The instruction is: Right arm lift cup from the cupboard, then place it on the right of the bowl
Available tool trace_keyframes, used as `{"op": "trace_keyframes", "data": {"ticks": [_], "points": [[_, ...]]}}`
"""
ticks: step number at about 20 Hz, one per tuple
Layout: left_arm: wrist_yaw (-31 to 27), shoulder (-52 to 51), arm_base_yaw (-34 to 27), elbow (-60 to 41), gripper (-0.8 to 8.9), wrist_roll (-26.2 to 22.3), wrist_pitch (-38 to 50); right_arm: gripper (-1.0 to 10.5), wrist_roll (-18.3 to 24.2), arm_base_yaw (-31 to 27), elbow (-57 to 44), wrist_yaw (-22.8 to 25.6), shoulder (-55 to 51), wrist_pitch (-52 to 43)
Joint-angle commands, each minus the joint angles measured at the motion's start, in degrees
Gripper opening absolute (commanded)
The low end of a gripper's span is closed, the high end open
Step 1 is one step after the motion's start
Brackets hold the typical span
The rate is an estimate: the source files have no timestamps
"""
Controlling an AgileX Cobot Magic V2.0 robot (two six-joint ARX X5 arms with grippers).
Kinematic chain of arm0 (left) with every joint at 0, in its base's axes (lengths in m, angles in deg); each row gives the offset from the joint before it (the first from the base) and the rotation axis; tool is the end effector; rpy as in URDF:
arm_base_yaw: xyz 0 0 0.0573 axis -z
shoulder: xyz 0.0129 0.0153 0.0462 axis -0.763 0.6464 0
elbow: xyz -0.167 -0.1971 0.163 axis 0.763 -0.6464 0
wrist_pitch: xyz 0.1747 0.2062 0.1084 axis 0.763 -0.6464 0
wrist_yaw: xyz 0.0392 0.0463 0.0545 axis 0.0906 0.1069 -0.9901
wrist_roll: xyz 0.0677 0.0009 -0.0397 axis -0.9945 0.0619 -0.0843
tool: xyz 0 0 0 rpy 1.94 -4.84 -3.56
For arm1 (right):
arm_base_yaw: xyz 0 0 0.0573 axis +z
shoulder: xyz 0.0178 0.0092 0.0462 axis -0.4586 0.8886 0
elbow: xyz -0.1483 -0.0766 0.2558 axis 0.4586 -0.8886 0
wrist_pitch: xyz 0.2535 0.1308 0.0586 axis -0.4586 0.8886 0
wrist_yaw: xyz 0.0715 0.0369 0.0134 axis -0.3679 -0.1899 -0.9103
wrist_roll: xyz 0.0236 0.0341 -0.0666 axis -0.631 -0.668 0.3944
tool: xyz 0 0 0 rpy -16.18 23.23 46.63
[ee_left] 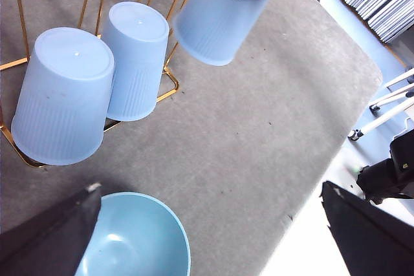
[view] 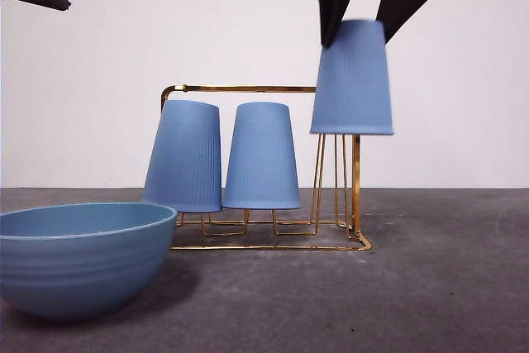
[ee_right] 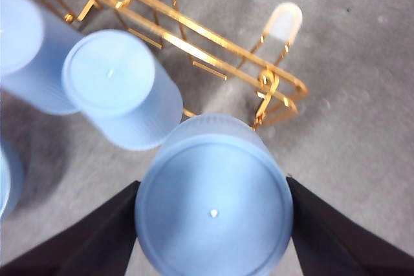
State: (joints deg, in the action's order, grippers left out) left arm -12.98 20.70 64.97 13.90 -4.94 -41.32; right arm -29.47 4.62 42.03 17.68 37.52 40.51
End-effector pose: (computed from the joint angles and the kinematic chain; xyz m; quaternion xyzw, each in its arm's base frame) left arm 0.1883 -0.0939 0.3478 -0.0704 0.3329 -0.4371 0.8326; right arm 0.3295 0.2052 0.3744 -0.0989 0.4948 0.2147 0.8363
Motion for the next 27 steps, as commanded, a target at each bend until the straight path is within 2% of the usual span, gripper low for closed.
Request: {"op": "trace_keyframes", "data": {"ticks": [1, 5, 10, 13, 16, 21, 24, 27], "points": [[0.3, 1.4, 0.3, 1.4, 5.84, -0.1, 0.6, 2.1, -0.7, 0.6, 0.7, 0.1, -2.4, 0.6], [0.3, 2.9, 0.7, 1.4, 5.85, -0.2, 0.6, 2.1, -0.7, 1.0, -5.2, 0.1, -9.4, -1.5], [0.3, 4.9, 0.9, 1.4, 5.84, 0.0, 0.6, 2.1, -0.7, 1.0, -22.4, -0.7, -22.2, -11.6], [0.3, 7.5, 1.7, 1.3, 5.85, 0.5, 0.6, 2.1, -3.8, 0.9, -33.3, -4.0, -30.1, -20.1], [2.1, 11.3, 2.8, 1.3, 5.84, 1.2, 0.6, 2.1, -8.6, 0.9, -42.9, -7.7, -37.1, -28.5], [10.2, 18.3, 4.4, 1.3, 5.84, 1.5, 1.2, 2.1, -18.1, 0.9, -58.4, -16.5, -44.0, -43.9], [17.1, 22.9, 4.6, 1.3, 5.84, 1.6, 2.0, 2.1, -25.1, 0.9, -67.1, -22.7, -45.5, -56.7], [20.7, 27.2, 4.6, 1.3, 5.84, 2.8, 3.3, 2.1, -32.6, 0.9, -73.7, -25.5, -45.5, -70.4]]}}
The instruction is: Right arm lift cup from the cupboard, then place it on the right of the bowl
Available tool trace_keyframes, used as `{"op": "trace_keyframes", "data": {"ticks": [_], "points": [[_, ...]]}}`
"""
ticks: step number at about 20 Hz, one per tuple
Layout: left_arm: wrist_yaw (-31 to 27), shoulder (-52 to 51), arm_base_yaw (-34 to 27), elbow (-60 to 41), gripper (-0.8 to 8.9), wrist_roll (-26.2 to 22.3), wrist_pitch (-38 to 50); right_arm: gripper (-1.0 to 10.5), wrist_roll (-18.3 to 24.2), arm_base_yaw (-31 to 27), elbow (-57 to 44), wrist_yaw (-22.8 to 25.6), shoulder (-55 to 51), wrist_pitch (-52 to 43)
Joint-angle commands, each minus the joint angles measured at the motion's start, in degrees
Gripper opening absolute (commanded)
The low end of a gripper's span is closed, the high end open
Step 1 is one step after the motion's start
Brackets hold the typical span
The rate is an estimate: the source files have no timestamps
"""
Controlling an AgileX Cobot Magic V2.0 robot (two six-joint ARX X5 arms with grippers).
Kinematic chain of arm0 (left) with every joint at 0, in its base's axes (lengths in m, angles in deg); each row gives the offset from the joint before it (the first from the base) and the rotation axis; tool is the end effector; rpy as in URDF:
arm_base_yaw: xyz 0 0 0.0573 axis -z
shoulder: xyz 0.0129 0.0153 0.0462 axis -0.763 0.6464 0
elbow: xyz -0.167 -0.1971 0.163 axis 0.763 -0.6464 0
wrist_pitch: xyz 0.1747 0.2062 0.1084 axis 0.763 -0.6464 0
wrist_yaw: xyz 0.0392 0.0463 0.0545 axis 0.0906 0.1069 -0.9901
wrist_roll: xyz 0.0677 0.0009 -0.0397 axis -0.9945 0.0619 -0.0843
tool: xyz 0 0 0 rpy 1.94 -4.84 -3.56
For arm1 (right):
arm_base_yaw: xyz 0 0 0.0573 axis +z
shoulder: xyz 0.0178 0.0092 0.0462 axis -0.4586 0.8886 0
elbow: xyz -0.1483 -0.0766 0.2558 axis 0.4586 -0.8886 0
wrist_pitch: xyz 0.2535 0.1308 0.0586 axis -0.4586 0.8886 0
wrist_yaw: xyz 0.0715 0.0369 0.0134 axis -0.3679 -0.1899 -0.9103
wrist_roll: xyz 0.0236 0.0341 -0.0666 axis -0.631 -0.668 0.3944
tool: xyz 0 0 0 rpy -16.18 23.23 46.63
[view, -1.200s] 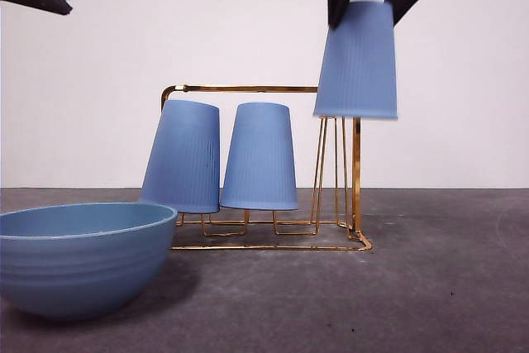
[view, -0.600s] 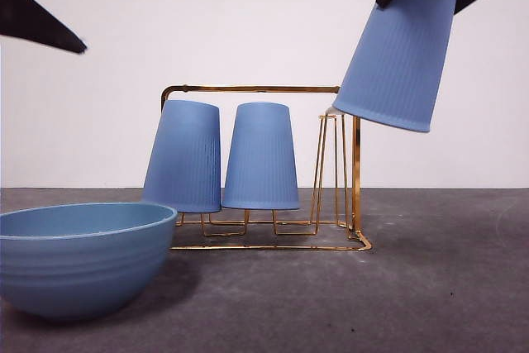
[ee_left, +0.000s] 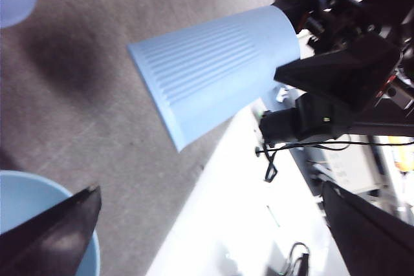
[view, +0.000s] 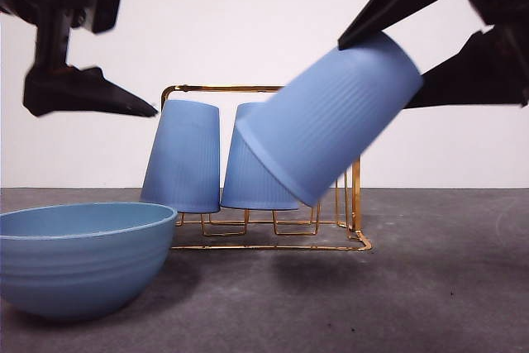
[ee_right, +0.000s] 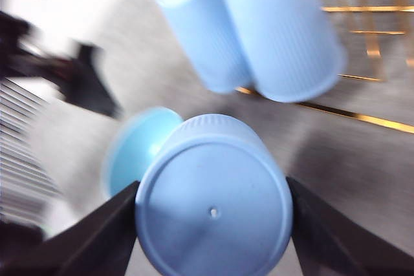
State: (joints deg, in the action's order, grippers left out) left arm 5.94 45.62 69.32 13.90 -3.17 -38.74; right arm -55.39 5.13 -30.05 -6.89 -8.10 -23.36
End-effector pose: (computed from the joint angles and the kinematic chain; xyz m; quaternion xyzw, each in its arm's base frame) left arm 0.2542 -0.1485 0.2630 -0.1822 0.4941 -0.5357 0.6601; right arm 0.1723 0.1409 0.2317 0.2194 0.3182 0.3966 0.8327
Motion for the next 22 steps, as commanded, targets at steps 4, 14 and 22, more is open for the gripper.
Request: {"op": "trace_keyframes", "data": {"ticks": [4, 14, 22], "points": [[8.9, 6.7, 0.3, 1.3, 5.84, 5.9, 6.6, 2.1, -17.0, 0.4, -9.1, -0.9, 0.3, -24.4], [16.1, 12.7, 0.3, 1.3, 5.84, 12.2, 16.0, 2.1, -24.1, 5.0, -14.1, 3.0, 6.9, -39.6], [17.6, 12.7, 0.7, 1.3, 5.12, 13.4, 17.5, 2.1, -26.3, 8.1, -14.1, 4.3, 15.5, -49.5]]}}
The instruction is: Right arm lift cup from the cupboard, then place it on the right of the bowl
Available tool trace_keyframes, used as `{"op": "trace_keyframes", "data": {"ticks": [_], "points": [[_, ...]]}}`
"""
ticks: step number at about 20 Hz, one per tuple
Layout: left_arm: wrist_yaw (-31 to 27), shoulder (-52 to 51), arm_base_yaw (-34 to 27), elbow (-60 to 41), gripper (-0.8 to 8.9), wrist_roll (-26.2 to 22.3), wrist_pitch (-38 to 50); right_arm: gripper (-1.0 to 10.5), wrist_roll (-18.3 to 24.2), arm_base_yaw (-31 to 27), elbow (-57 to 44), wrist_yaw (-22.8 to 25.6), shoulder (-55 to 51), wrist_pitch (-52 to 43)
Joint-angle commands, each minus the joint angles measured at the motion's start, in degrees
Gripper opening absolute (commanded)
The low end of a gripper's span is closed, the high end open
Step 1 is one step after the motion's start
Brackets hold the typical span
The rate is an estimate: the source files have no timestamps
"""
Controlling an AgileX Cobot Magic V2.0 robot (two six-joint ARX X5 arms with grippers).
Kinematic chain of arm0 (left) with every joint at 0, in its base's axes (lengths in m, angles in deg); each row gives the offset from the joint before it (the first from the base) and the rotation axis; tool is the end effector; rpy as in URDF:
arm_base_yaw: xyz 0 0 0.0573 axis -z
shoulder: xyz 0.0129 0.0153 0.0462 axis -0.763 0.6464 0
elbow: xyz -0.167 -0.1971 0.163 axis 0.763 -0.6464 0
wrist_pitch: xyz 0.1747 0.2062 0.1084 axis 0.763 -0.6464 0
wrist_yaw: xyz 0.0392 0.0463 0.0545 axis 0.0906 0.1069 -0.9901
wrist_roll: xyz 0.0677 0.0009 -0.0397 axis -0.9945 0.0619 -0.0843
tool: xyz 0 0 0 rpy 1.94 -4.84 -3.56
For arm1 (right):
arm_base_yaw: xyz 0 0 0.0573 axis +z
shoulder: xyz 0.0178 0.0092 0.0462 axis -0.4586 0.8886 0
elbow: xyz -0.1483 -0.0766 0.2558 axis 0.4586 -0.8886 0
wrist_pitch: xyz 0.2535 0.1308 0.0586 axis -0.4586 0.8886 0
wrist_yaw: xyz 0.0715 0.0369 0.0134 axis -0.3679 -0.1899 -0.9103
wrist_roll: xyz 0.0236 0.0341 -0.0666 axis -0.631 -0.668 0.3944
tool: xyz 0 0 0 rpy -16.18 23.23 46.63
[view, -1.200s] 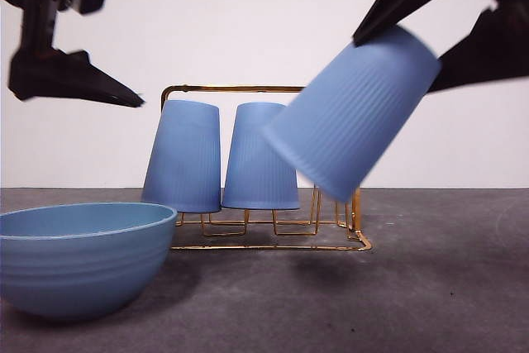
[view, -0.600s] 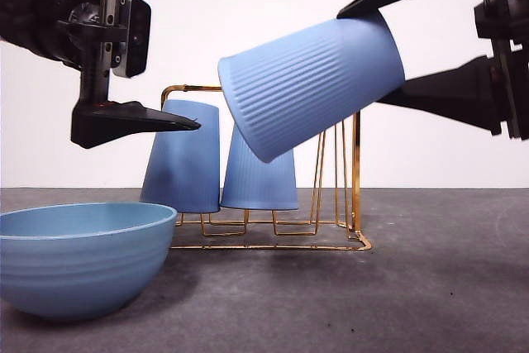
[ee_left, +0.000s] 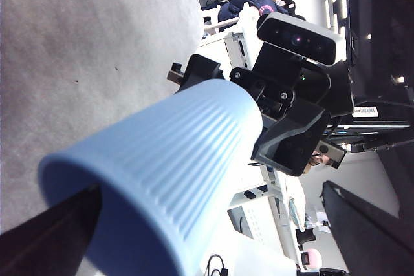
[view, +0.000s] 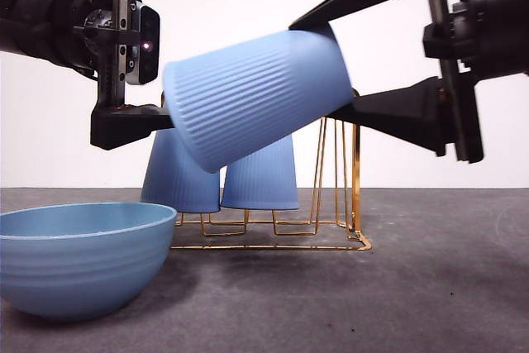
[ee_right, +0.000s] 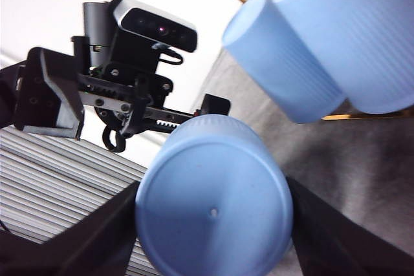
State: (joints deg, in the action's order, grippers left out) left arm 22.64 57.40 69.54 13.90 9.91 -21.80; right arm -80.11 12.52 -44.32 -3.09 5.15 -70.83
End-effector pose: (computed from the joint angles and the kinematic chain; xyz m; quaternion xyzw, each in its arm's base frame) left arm 0.2932 -0.1714 0.2313 -0.2967 0.5014 -0.5913 0.5576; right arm 0.1652 0.1672 0.1877 0.4015 0.2606 0.4328 0.7639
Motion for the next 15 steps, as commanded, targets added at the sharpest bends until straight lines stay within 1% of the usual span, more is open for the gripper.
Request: {"op": "trace_keyframes", "data": {"ticks": [1, 7, 11, 15], "points": [[1.0, 0.9, 0.5, 1.3, 4.85, 0.3, 0.5, 2.1, -1.9, 0.7, 0.2, 0.6, 3.1, -2.8], [1.1, 0.9, 1.0, 1.3, 3.36, 0.5, 0.5, 2.1, -3.4, 1.8, 0.2, 0.8, 8.2, -8.7], [1.1, 0.9, 1.3, 1.3, 1.92, 0.7, 0.5, 2.1, -4.3, 2.5, 0.2, 0.9, 10.8, -12.3], [1.1, 0.9, 1.3, 1.3, 0.49, 0.7, 0.5, 2.1, -4.8, 3.0, 0.2, 0.9, 12.2, -13.9]]}}
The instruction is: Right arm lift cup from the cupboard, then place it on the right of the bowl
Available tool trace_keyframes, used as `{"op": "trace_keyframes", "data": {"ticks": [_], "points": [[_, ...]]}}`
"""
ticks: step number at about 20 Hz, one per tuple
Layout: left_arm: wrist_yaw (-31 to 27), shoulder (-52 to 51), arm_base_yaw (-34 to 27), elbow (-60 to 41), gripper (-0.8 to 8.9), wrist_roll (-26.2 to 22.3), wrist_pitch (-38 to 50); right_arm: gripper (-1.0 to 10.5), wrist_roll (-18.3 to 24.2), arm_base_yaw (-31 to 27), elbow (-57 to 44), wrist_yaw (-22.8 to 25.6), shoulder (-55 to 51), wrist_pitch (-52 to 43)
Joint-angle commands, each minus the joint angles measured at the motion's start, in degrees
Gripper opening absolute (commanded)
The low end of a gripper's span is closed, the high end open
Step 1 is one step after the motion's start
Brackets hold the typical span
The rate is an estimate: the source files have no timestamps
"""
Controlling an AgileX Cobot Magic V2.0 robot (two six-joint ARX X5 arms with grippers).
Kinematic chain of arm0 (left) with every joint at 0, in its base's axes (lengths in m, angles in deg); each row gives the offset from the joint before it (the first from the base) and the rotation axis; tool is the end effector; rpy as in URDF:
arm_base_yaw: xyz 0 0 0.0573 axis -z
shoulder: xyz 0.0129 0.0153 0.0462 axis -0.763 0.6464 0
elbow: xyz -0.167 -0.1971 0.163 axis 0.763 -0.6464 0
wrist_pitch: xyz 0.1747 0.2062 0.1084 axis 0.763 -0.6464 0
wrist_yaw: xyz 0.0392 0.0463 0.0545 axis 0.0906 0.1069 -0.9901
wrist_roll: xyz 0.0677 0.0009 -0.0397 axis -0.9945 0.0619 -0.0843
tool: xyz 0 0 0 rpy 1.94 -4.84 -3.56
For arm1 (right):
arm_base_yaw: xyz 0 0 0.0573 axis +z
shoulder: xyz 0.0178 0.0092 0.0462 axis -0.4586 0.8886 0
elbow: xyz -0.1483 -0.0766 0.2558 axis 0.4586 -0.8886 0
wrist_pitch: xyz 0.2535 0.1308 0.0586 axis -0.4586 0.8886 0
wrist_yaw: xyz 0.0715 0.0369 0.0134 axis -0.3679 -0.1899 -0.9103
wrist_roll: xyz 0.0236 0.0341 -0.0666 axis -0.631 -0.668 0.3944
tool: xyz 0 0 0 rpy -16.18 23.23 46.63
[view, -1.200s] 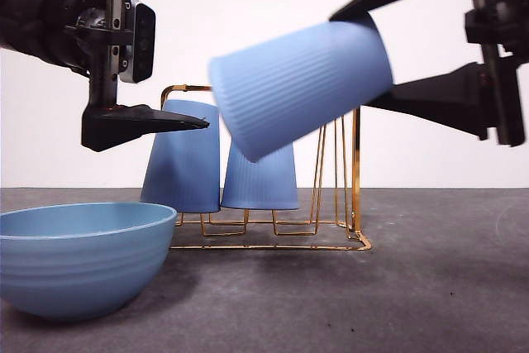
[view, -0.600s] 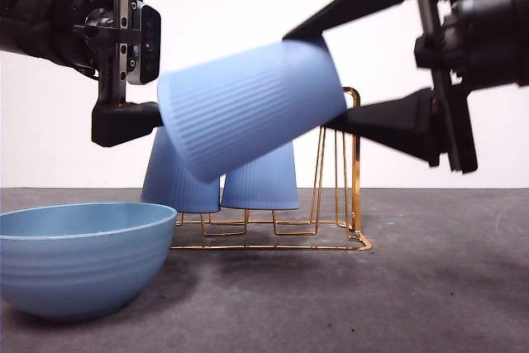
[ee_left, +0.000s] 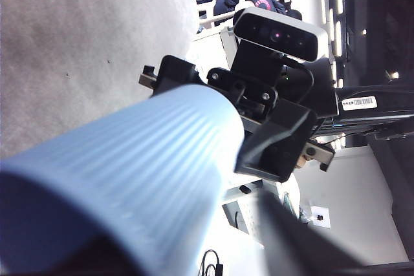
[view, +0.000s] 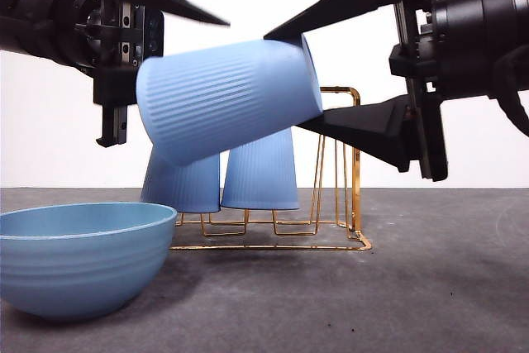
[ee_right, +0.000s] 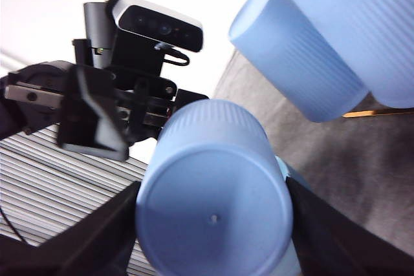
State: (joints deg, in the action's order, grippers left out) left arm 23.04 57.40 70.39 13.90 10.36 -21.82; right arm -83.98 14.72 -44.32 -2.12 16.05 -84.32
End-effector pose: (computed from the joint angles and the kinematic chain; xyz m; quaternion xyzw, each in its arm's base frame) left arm 0.2903 -0.1757 0.2316 -0.2963 0.5056 -0.5955 0.5495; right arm 0.1714 0.1835 0.1754 0.4277 0.2604 0.4431 0.7436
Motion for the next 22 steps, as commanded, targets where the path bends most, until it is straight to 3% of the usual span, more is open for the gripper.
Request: {"op": "trace_keyframes", "data": {"ticks": [1, 6, 12, 22], "points": [[0.7, 0.9, 0.5, 1.3, 0.17, 0.2, 0.5, 2.1, -0.9, 0.8, 0.2, -0.1, 1.4, -0.4], [0.7, 0.9, 0.5, 1.3, 0.06, 0.2, 0.6, 2.2, -0.9, 0.8, 0.2, 0.3, 1.5, -0.5], [1.8, 0.9, 0.5, 1.4, 0.06, 0.9, 0.2, 4.2, -0.4, 0.1, 0.2, -1.7, 1.2, -0.5], [1.0, 0.6, 1.6, 1.4, 0.08, 2.2, -0.7, 4.2, 2.3, -4.5, 0.2, -4.5, -4.8, 7.8]]}}
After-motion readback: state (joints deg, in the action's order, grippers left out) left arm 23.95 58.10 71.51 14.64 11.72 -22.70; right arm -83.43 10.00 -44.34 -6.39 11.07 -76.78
